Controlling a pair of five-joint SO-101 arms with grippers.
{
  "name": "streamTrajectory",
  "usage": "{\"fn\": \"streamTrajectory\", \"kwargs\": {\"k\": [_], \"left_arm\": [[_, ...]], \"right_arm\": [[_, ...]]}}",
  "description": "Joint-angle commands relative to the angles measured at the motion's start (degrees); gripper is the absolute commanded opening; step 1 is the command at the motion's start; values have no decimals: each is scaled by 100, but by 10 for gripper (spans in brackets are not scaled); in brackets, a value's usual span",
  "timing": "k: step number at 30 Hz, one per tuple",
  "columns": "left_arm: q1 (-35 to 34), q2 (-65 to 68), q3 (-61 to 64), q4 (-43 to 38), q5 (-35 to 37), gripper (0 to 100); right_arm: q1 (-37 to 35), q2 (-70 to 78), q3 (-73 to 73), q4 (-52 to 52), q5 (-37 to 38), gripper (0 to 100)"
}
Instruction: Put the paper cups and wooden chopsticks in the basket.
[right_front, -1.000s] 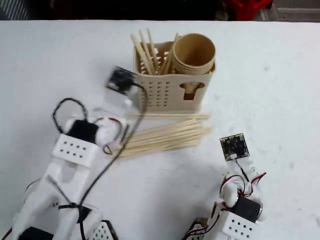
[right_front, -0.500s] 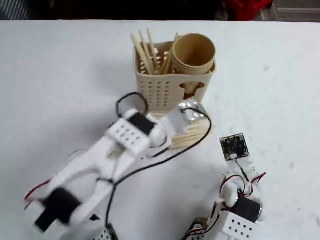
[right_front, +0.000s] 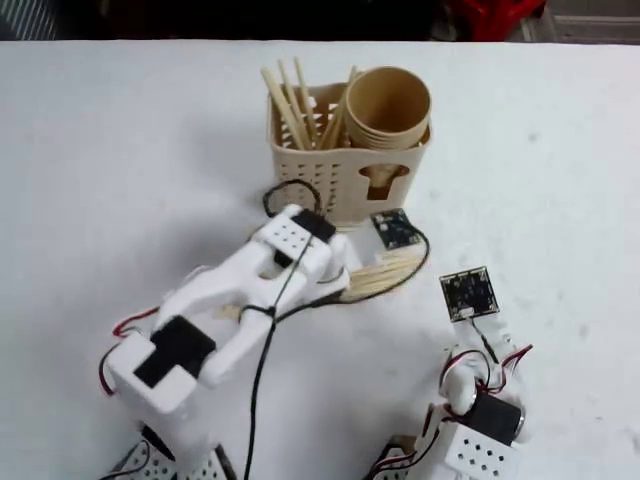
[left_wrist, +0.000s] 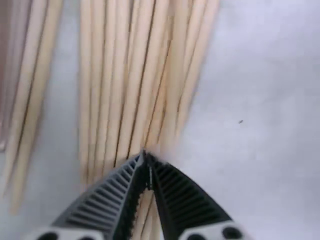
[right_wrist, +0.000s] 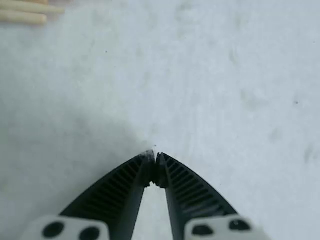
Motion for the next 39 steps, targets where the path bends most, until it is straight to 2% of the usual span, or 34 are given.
{"fn": "streamTrajectory", "kwargs": {"k": [1,9,14,21,25,30,34,39], "left_arm": [[-365,215,-413,-88,-176,22],[-347,101,-545,211,-237,21],[-233,-901,-132,448,-237,21],[-4,-2475,1002,-18,-185,24],[295,-2097,835,-334,-167,33],[365,-716,-202,-360,-167,140],[382,119,-774,-378,-176,93],[356,462,-967,-378,-176,95]], "right_arm": [[40,-31,44,-48,35,18],[40,-31,44,-48,35,18],[40,-31,44,-48,35,18],[40,-31,44,-48,35,18],[40,-31,44,-48,35,18],[31,-31,44,-48,35,18],[40,-31,44,-48,35,18],[40,-31,44,-48,35,18]]}}
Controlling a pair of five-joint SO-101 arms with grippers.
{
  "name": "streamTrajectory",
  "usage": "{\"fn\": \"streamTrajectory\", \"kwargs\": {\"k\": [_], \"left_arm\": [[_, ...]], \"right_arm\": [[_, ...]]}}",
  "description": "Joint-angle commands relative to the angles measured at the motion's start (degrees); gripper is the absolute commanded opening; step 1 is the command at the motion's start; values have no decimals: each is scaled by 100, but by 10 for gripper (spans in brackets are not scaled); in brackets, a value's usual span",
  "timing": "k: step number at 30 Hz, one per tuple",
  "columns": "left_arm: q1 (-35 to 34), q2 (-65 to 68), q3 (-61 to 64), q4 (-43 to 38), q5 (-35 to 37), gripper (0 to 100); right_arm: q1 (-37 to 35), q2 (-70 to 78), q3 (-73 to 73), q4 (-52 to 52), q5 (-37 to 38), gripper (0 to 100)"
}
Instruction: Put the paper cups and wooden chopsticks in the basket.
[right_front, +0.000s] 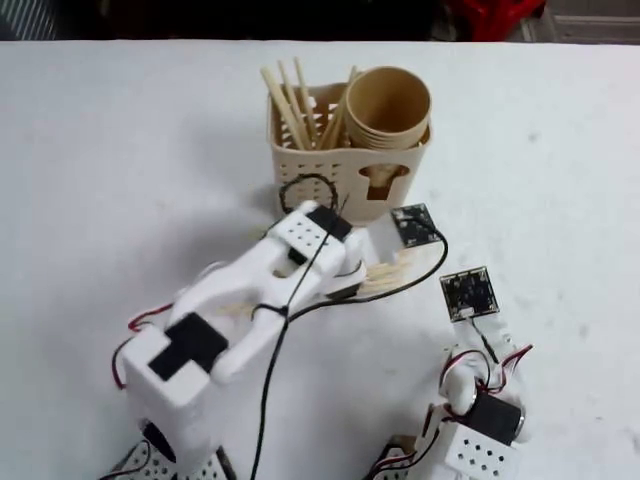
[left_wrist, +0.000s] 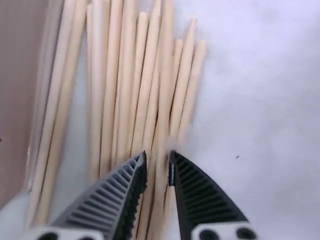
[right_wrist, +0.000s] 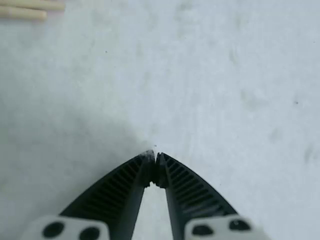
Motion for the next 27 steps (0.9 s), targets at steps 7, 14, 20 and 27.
{"fn": "streamTrajectory", "kwargs": {"k": [7,14,20,27], "left_arm": [[75,356,-334,-158,26,90],[75,110,-229,-105,26,24],[84,-857,396,-105,26,22],[66,-2879,1530,-114,35,22]], "right_arm": [[40,-31,44,-48,35,18],[40,-31,44,-48,35,18],[40,-31,44,-48,35,18],[40,-31,44,-48,35,18]]}}
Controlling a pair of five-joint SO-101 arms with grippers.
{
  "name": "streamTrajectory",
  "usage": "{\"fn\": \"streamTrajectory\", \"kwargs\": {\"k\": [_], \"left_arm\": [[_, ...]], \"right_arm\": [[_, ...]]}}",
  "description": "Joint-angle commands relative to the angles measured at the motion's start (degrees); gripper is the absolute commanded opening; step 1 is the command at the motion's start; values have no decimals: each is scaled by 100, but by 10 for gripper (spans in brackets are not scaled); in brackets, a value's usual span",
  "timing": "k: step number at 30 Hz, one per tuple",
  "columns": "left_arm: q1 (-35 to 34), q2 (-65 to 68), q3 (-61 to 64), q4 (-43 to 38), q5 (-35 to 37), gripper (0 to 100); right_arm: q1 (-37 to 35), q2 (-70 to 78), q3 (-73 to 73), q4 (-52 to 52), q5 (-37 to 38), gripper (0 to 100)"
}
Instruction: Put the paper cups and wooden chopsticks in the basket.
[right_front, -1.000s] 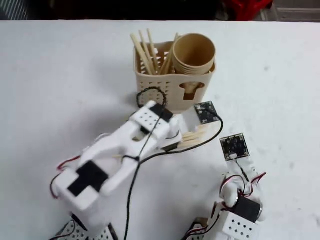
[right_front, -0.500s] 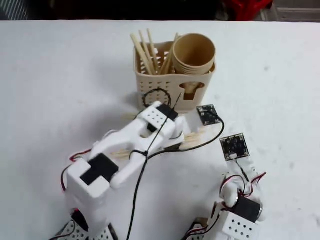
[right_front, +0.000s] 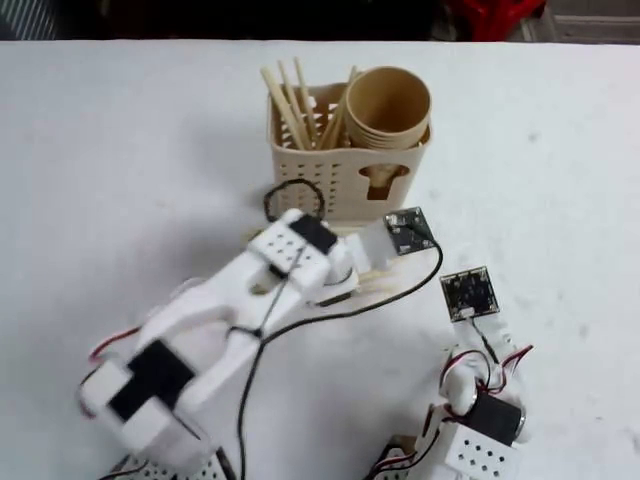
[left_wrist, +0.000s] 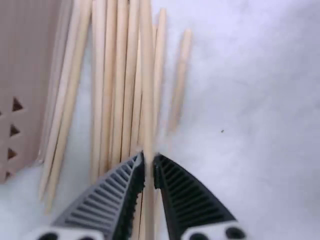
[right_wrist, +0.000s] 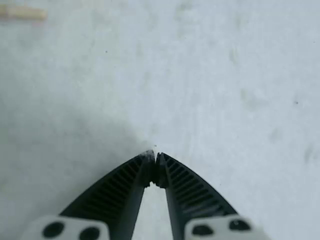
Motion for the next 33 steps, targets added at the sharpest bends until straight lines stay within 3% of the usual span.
{"fn": "streamTrajectory", "kwargs": {"k": [1,9,15,25,33], "left_arm": [[40,-1719,607,-97,35,22],[40,-4620,976,-158,668,22],[31,-5851,1020,-1574,932,22],[-699,-5226,835,-4923,1152,23],[-901,-3653,-396,-5134,1187,24]], "right_arm": [[40,-31,44,-48,35,18],[40,-31,44,-48,35,18],[40,-31,44,-48,35,18],[31,-31,44,-48,35,18],[40,-31,44,-48,35,18]]}}
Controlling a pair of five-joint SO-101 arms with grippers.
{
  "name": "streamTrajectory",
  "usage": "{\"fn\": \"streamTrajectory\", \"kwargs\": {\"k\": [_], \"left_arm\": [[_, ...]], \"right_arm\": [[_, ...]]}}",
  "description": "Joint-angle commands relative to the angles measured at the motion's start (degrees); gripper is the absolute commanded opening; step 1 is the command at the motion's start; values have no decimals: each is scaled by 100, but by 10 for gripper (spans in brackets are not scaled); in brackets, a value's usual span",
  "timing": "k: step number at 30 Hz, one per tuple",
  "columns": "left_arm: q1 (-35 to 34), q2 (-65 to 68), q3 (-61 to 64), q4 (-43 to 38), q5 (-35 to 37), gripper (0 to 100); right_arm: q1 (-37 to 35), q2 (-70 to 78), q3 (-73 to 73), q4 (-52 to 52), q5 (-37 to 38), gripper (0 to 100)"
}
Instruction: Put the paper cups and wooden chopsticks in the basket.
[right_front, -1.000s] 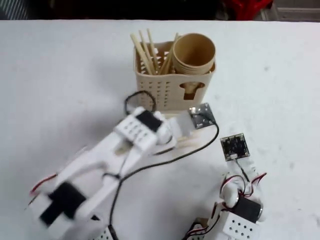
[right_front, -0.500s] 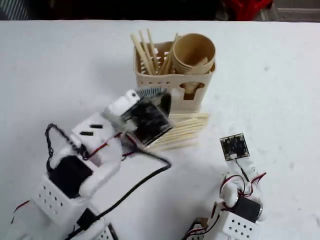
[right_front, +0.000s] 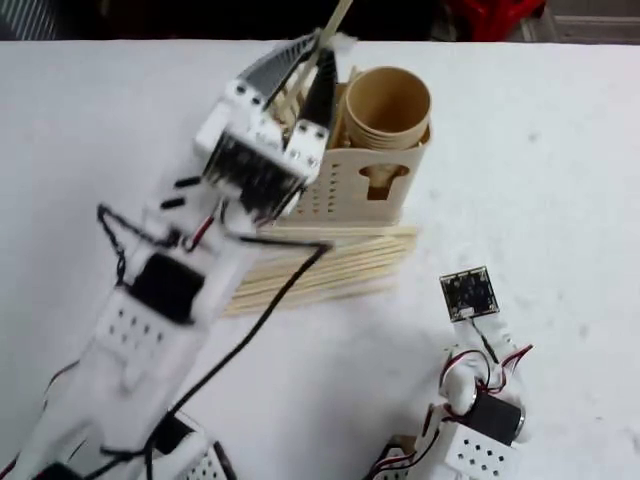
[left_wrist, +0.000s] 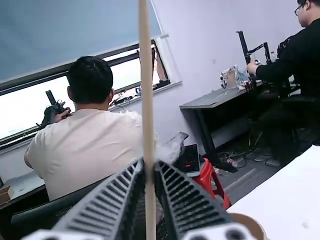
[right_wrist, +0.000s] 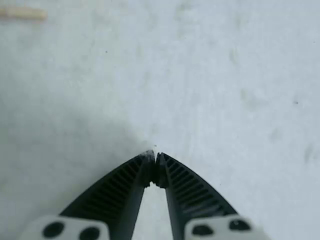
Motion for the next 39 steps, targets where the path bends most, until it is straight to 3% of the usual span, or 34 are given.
{"fn": "streamTrajectory", "kwargs": {"k": [1,9,16,20,25,30,33,36,39], "left_arm": [[-110,708,-888,-202,149,24],[-391,1121,-1240,-193,1081,98],[-558,1112,-1187,-185,1125,102],[-523,1095,-1196,237,1125,102],[-497,1086,-1187,1530,1152,101],[-435,1095,-993,3481,1134,101],[-215,1130,-466,4044,1116,101],[251,1130,484,3815,730,101],[690,1138,1495,2980,141,101]], "right_arm": [[40,-31,44,-48,35,18],[40,-31,44,-48,35,18],[40,-31,44,-48,35,18],[40,-31,44,-48,35,18],[40,-31,44,-48,35,18],[40,-31,44,-48,35,18],[40,-31,44,-48,35,18],[40,-31,44,-48,35,18],[40,-31,44,-48,35,18]]}}
